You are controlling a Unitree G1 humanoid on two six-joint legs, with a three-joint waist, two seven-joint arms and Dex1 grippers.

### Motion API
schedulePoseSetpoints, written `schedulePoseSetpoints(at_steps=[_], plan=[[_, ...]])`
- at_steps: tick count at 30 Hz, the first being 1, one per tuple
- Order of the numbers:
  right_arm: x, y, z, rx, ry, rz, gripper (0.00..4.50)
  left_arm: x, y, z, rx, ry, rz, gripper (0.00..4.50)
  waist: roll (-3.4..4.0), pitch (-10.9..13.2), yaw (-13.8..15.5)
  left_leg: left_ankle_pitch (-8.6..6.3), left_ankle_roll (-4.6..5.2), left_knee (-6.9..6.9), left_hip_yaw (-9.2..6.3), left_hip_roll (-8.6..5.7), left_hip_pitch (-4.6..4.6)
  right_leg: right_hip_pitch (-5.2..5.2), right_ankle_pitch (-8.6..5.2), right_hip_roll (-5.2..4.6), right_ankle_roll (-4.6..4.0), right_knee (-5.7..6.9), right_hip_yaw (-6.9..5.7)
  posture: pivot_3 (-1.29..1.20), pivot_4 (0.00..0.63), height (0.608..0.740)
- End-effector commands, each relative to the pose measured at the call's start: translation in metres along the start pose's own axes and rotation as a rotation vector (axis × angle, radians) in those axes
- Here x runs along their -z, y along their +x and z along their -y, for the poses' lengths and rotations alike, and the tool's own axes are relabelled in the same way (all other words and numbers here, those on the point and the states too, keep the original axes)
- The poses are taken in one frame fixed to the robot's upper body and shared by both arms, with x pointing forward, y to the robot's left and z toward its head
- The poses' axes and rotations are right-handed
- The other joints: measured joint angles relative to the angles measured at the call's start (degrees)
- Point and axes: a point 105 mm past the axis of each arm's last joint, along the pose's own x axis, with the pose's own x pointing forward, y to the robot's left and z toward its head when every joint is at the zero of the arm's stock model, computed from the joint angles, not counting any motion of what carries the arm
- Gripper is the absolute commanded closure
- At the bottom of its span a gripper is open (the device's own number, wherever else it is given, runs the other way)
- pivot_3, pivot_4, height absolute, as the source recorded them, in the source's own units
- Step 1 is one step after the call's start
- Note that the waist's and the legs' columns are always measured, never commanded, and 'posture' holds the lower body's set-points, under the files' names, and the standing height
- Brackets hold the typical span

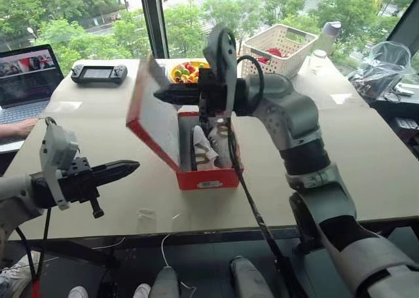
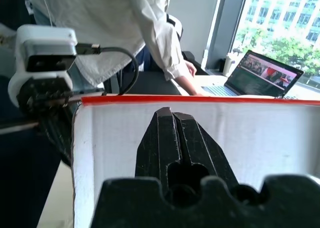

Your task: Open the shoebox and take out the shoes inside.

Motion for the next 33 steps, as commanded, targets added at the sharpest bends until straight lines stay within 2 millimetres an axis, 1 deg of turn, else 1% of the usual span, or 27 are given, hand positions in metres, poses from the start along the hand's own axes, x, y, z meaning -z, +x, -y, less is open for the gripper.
schedulePoseSetpoints(at_steps=[1, 3, 4, 7, 10, 12, 14, 16, 19, 22, 24, 27, 30, 32, 33], plan=[[-0.001, -0.008, 0.013, 0.063, -0.030, 0.015, 4.47, -0.023, -0.010, 0.006, -0.013, 0.047, 0.050, 4.50, -0.01, 0.01, -0.05, 0.00, 0.00, 0.01, 0.00, 0.00, -0.01, 0.00, 0.00, 0.00, 0.00, -0.01, 0.01, 0.00, 0.150, 0.704], [0.006, -0.012, 0.015, 0.074, -0.030, -0.002, 4.47, -0.032, -0.015, 0.005, -0.023, 0.053, 0.080, 4.50, -0.01, 0.01, -0.13, 0.00, 0.00, 0.00, 0.00, 0.00, -0.02, -0.04, -0.01, 0.01, -0.01, 0.01, 0.01, 0.00, 0.150, 0.704], [0.014, -0.019, 0.017, 0.091, -0.023, -0.025, 4.47, -0.036, -0.016, 0.001, -0.033, 0.068, 0.083, 4.50, 0.00, 0.01, -0.15, 0.00, 0.00, -0.02, 0.00, 0.03, 0.00, -0.06, -0.02, 0.04, -0.04, 0.03, 0.01, 0.00, 0.150, 0.704], [0.036, -0.037, 0.016, 0.124, -0.008, -0.095, 4.47, -0.031, -0.010, -0.011, -0.051, 0.089, 0.049, 4.50, -0.01, 0.01, -0.02, 0.00, 0.00, -0.07, 0.00, 0.03, 0.07, -0.03, -0.08, 0.05, -0.12, 0.07, -0.01, 0.00, 0.150, 0.704], [0.047, -0.050, 0.010, 0.133, -0.005, -0.147, 4.47, -0.027, -0.002, -0.020, -0.054, 0.088, 0.048, 4.50, -0.01, 0.02, -0.11, 0.00, 0.00, -0.07, 0.01, 0.02, 0.07, -0.03, -0.21, 0.04, -0.36, 0.05, 0.02, 0.00, 0.150, 0.704], [0.052, -0.058, 0.007, 0.139, -0.008, -0.187, 4.47, -0.025, 0.003, -0.025, -0.046, 0.093, 0.043, 4.50, 0.00, 0.02, -0.10, 0.00, 0.00, -0.08, 0.01, 0.02, 0.03, -0.08, -0.20, 0.06, -0.34, 0.08, 0.03, 0.00, 0.150, 0.704], [0.058, -0.071, 0.002, 0.142, -0.032, -0.270, 4.47, -0.024, 0.011, -0.030, -0.022, 0.101, 0.038, 4.50, 0.01, 0.03, -0.35, 0.00, 0.00, -0.08, 0.01, 0.03, 0.04, -0.10, -0.09, 0.07, -0.14, 0.08, 0.05, 0.00, 0.150, 0.704], [0.062, -0.078, -0.002, 0.150, -0.036, -0.347, 4.47, -0.018, 0.021, -0.035, 0.003, 0.133, 0.010, 4.50, 0.00, 0.03, -0.17, 0.00, 0.00, -0.11, 0.02, 0.03, 0.04, -0.11, -0.08, 0.08, -0.13, 0.08, 0.05, 0.00, 0.150, 0.704], [0.070, -0.080, -0.007, 0.152, -0.039, -0.428, 4.47, -0.005, 0.032, -0.038, 0.048, 0.148, -0.030, 4.50, 0.00, 0.02, -0.27, 0.00, 0.00, -0.13, 0.02, 0.02, 0.07, -0.10, -0.09, 0.07, -0.14, 0.07, 0.05, 0.00, 0.150, 0.704], [0.074, -0.078, -0.011, 0.155, -0.042, -0.459, 4.47, 0.007, 0.041, -0.044, 0.063, 0.145, -0.042, 4.50, 0.00, 0.02, -0.35, 0.00, 0.00, -0.13, 0.04, 0.02, 0.09, -0.10, -0.09, 0.08, -0.15, 0.08, 0.09, 0.00, 0.150, 0.704], [0.074, -0.078, -0.012, 0.159, -0.038, -0.469, 4.47, 0.008, 0.044, -0.046, 0.070, 0.143, -0.028, 4.50, 0.00, 0.03, -0.20, 0.00, 0.00, -0.13, 0.04, 0.03, 0.05, -0.12, -0.09, 0.08, -0.14, 0.08, 0.08, 0.00, 0.150, 0.704], [0.074, -0.077, -0.014, 0.161, -0.039, -0.482, 4.47, 0.003, 0.045, -0.050, 0.065, 0.153, -0.005, 4.50, -0.03, 0.04, -0.03, 0.00, 0.00, -0.10, 0.03, 0.02, -0.04, -0.14, -0.08, 0.07, -0.13, 0.05, 0.07, 0.00, 0.150, 0.704], [0.073, -0.078, -0.013, 0.169, -0.035, -0.488, 3.79, -0.003, 0.047, -0.052, 0.065, 0.152, 0.024, 4.50, -0.03, 0.04, 0.03, 0.00, 0.00, -0.10, 0.02, 0.02, -0.03, -0.13, -0.08, 0.07, -0.12, 0.05, 0.07, 0.00, 0.150, 0.704], [0.072, -0.078, -0.011, 0.176, -0.030, -0.493, 3.13, -0.009, 0.047, -0.048, 0.085, 0.143, 0.055, 4.50, -0.03, 0.04, 0.02, 0.00, 0.00, -0.10, 0.02, 0.02, -0.03, -0.13, -0.08, 0.07, -0.12, 0.05, 0.07, 0.00, 0.150, 0.704], [0.072, -0.078, -0.009, 0.181, -0.028, -0.496, 2.84, -0.013, 0.047, -0.046, 0.093, 0.143, 0.076, 4.25, -0.03, 0.04, -0.03, 0.00, 0.00, -0.10, 0.03, 0.02, -0.03, -0.13, -0.08, 0.07, -0.12, 0.05, 0.07, 0.00, 0.150, 0.704]])
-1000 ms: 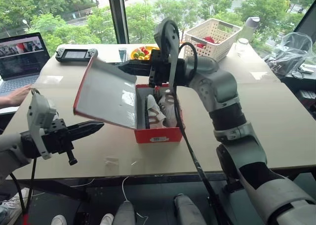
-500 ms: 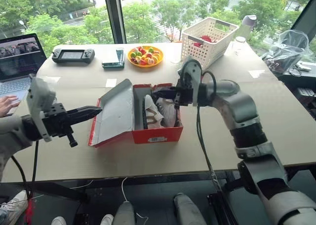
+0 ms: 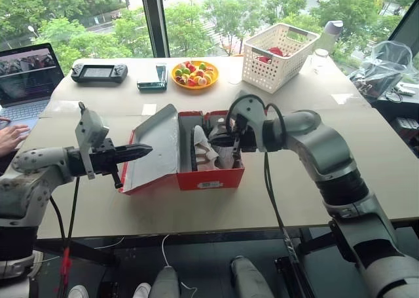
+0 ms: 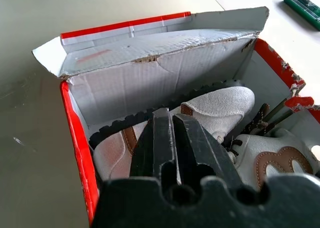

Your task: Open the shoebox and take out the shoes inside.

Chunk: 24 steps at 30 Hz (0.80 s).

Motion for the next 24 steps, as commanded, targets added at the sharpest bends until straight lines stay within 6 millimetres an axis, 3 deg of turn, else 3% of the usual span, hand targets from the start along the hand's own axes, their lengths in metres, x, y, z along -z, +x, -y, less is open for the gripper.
schedulePoseSetpoints(at_steps=[1, 2, 8, 13, 18, 24], plan=[[-0.015, -0.007, 0.006, 0.029, -0.032, 0.017, 2.39, -0.024, -0.003, 0.003, 0.015, 0.042, 0.088, 3.97, 0.00, 0.00, -0.10, 0.00, 0.00, 0.00, 0.00, 0.00, 0.00, 0.00, 0.00, 0.00, 0.00, 0.00, 0.01, 0.00, 0.150, 0.704], [-0.016, -0.007, 0.006, 0.028, -0.031, 0.017, 2.10, -0.026, -0.003, 0.004, 0.014, 0.043, 0.093, 3.79, 0.00, 0.00, -0.09, 0.00, 0.00, 0.00, 0.00, 0.00, 0.01, 0.00, 0.00, 0.00, 0.00, 0.02, 0.01, 0.00, 0.150, 0.704], [-0.016, -0.007, 0.013, 0.032, -0.023, 0.012, 0.01, -0.027, -0.001, 0.009, 0.019, 0.033, 0.097, 1.59, 0.00, 0.00, -0.09, 0.00, 0.00, 0.00, 0.00, 0.00, 0.01, 0.01, 0.01, 0.00, 0.01, 0.01, 0.01, 0.00, 0.150, 0.704], [0.005, 0.000, 0.038, 0.103, -0.058, -0.084, 0.00, -0.025, -0.001, 0.011, 0.019, 0.027, 0.094, 0.01, 0.00, 0.00, -0.09, 0.00, 0.00, 0.01, 0.00, 0.00, 0.06, 0.04, 0.01, 0.00, 0.01, 0.01, 0.01, 0.00, 0.150, 0.704], [0.021, 0.013, 0.064, 0.187, -0.151, -0.178, 0.00, -0.021, 0.000, 0.014, 0.020, 0.033, 0.075, 0.01, 0.00, 0.00, -0.32, 0.00, 0.00, -0.01, 0.00, 0.00, 0.06, 0.02, 0.01, 0.01, 0.01, 0.02, 0.01, 0.00, 0.150, 0.704], [0.027, 0.029, 0.076, 0.178, -0.233, -0.236, 0.00, -0.021, 0.001, 0.014, 0.021, 0.030, 0.068, 0.01, 0.00, 0.00, -0.35, 0.00, 0.00, -0.03, 0.00, 0.00, 0.05, 0.02, 0.01, 0.01, 0.01, -0.01, 0.01, 0.00, 0.150, 0.704]])
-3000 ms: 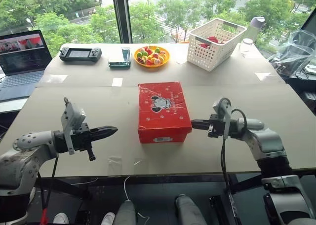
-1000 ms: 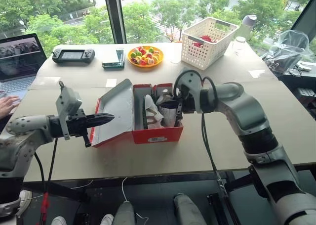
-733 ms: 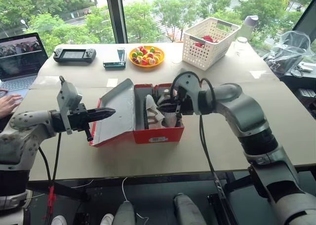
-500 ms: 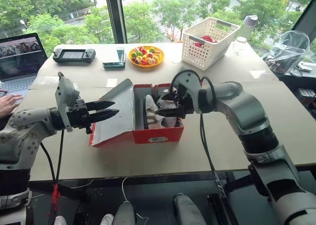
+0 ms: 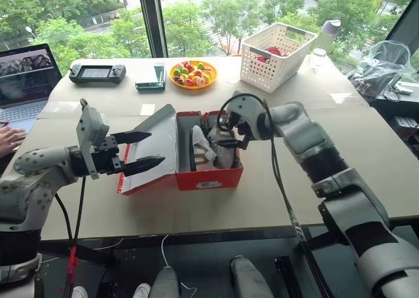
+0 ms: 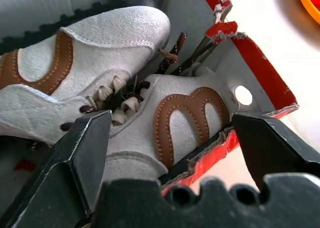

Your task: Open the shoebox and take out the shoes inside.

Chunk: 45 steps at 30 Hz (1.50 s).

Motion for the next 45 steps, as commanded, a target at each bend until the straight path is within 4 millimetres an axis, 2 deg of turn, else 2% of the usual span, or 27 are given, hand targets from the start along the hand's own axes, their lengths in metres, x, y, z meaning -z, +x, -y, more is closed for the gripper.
schedulePoseSetpoints(at_steps=[1, 5, 11, 13, 17, 19, 22, 25, 34, 35, 41, 45], plan=[[-0.009, 0.001, 0.009, 0.014, -0.102, -0.003, 0.00, -0.009, -0.001, 0.001, 0.001, 0.035, 0.016, 0.01, 0.00, 0.00, 0.02, 0.00, 0.00, -0.01, 0.00, 0.00, 0.00, 0.00, 0.00, 0.00, 0.00, 0.00, 0.00, 0.00, 0.150, 0.704], [-0.003, 0.011, 0.003, -0.038, -0.144, -0.059, 0.00, -0.008, 0.000, 0.001, 0.002, 0.035, 0.010, 0.01, 0.00, 0.00, 0.03, 0.00, 0.00, -0.01, 0.00, 0.00, 0.00, 0.01, 0.00, 0.00, 0.00, -0.01, -0.01, 0.00, 0.150, 0.704], [0.040, 0.020, -0.005, -0.072, -0.169, -0.300, 0.00, -0.009, 0.000, 0.000, -0.002, 0.038, 0.011, 0.01, 0.00, -0.01, 0.09, 0.00, 0.00, -0.01, -0.01, 0.00, 0.08, 0.08, 0.00, 0.00, 0.00, 0.03, -0.01, 0.00, 0.150, 0.704], [0.056, 0.026, -0.013, -0.092, -0.164, -0.351, 0.00, -0.009, 0.002, 0.000, -0.004, 0.042, 0.014, 0.01, -0.03, -0.02, 0.20, 0.00, 0.00, 0.00, -0.01, 0.00, 0.16, 0.17, -0.01, -0.01, 0.00, 0.03, -0.02, 0.00, 0.150, 0.704], [0.069, 0.032, -0.019, -0.089, -0.128, -0.389, 0.00, -0.009, 0.003, 0.001, -0.004, 0.043, 0.017, 0.01, -0.32, -0.21, 0.25, 0.00, 0.00, 0.02, -0.02, 0.00, 0.59, 0.60, -0.04, 0.00, -0.05, 0.04, -0.03, 0.00, 0.150, 0.704], [0.075, 0.032, -0.020, -0.083, -0.115, -0.404, 0.00, -0.009, 0.003, 0.001, -0.005, 0.043, 0.019, 0.01, -0.48, -0.31, 0.27, -0.01, -0.01, 0.02, -0.03, -0.01, 1.02, 1.05, -0.26, -0.01, -0.42, -0.01, -0.04, 0.00, 0.150, 0.704], [0.083, 0.032, -0.020, -0.069, -0.101, -0.421, 0.67, -0.009, 0.004, 0.001, -0.007, 0.044, 0.021, 0.00, -0.76, -0.48, 0.28, -0.01, -0.02, 0.02, -0.03, -0.01, 1.13, 1.21, -0.32, 0.00, -0.50, 0.01, -0.01, 0.00, 0.150, 0.704], [0.086, 0.033, -0.022, -0.076, -0.094, -0.424, 1.66, -0.009, 0.005, 0.001, -0.009, 0.045, 0.020, 0.00, -0.91, -0.62, 0.30, -0.01, -0.01, 0.05, -0.03, -0.01, 1.13, 1.27, -0.32, 0.00, -0.50, 0.02, 0.01, 0.00, 0.150, 0.704], [0.077, 0.034, -0.019, -0.066, -0.093, -0.395, 4.32, -0.010, 0.006, 0.002, -0.011, 0.045, 0.026, 0.00, -0.95, -0.65, 0.25, 0.00, -0.01, 0.05, -0.04, -0.01, 1.15, 1.27, -0.33, 0.01, -0.49, 0.06, 0.02, 0.00, 0.150, 0.704], [0.076, 0.035, -0.019, -0.059, -0.091, -0.387, 4.48, -0.010, 0.006, 0.002, -0.010, 0.045, 0.028, 0.00, -0.95, -0.65, 0.25, -0.01, -0.01, 0.05, -0.04, -0.01, 1.15, 1.27, -0.33, 0.01, -0.49, 0.06, 0.02, 0.00, 0.150, 0.704], [0.059, 0.035, -0.012, -0.032, -0.085, -0.331, 4.48, -0.010, 0.007, 0.002, -0.003, 0.043, 0.026, 0.00, -0.94, -0.64, 0.13, -0.01, -0.01, 0.04, -0.04, -0.01, 1.12, 1.22, -0.33, 0.02, -0.49, 0.06, 0.02, 0.00, 0.150, 0.704], [0.021, 0.023, 0.003, -0.003, -0.045, -0.207, 4.48, -0.009, 0.009, 0.003, 0.004, 0.044, 0.022, 0.00, -0.87, -0.58, 0.12, -0.01, -0.01, 0.04, -0.04, -0.01, 1.02, 1.12, -0.33, 0.02, -0.49, 0.06, 0.03, 0.00, 0.150, 0.704]])
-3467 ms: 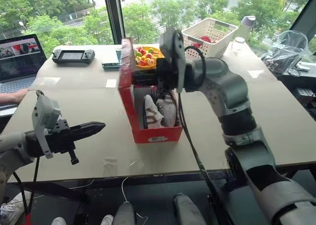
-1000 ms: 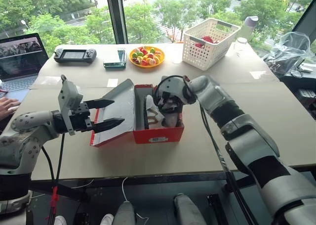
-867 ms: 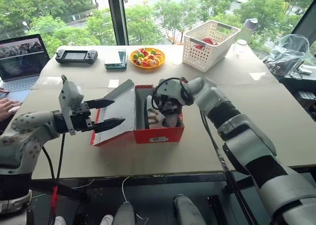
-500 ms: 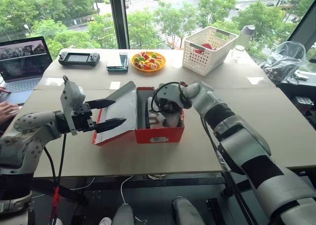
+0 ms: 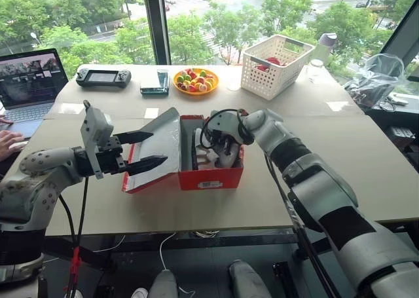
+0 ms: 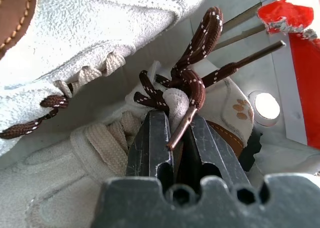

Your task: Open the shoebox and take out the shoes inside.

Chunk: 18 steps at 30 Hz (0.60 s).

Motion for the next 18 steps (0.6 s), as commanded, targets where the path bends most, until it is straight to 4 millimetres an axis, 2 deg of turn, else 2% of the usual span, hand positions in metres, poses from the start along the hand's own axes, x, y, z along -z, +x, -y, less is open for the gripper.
schedulePoseSetpoints(at_steps=[1, 5, 8, 14, 18], plan=[[-0.005, -0.018, 0.011, 0.013, 0.091, 0.045, 4.48, -0.011, 0.003, 0.004, 0.017, 0.050, 0.017, 0.00, 0.11, 0.08, 0.06, 0.00, 0.00, 0.00, 0.00, 0.00, -0.07, -0.06, 0.00, 0.00, 0.00, 0.00, 0.00, 0.00, 0.150, 0.704], [-0.021, -0.044, 0.017, 0.012, 0.138, 0.127, 4.48, -0.012, 0.003, 0.004, 0.022, 0.050, 0.014, 0.00, 0.35, 0.23, 0.17, 0.00, 0.01, -0.02, -0.04, 0.00, -0.61, -0.53, 0.07, 0.00, 0.30, -0.02, -0.02, 0.00, 0.150, 0.704], [-0.025, -0.059, 0.016, 0.023, 0.187, 0.167, 4.48, -0.011, 0.003, 0.003, 0.023, 0.050, 0.009, 0.00, 0.44, 0.29, 0.17, 0.01, 0.01, -0.09, -0.07, 0.00, -1.25, -1.16, 0.13, 0.00, 0.44, 0.02, -0.03, 0.00, 0.150, 0.704], [-0.019, -0.068, 0.014, 0.041, 0.310, 0.204, 4.48, -0.012, 0.003, 0.002, 0.029, 0.055, 0.004, 0.00, 0.48, 0.32, 0.08, 0.00, 0.01, -0.42, -0.06, -0.01, -1.55, -1.64, 0.22, -0.02, 0.06, 0.02, -0.06, 0.00, 0.150, 0.704], [-0.024, -0.072, 0.014, 0.023, 0.402, 0.257, 4.48, -0.012, 0.003, 0.002, 0.032, 0.057, 0.000, 0.00, 0.48, 0.34, 0.09, 0.00, 0.01, -0.37, -0.05, -0.01, -1.61, -1.65, 0.21, -0.02, 0.07, 0.00, -0.06, 0.00, 0.150, 0.704]])
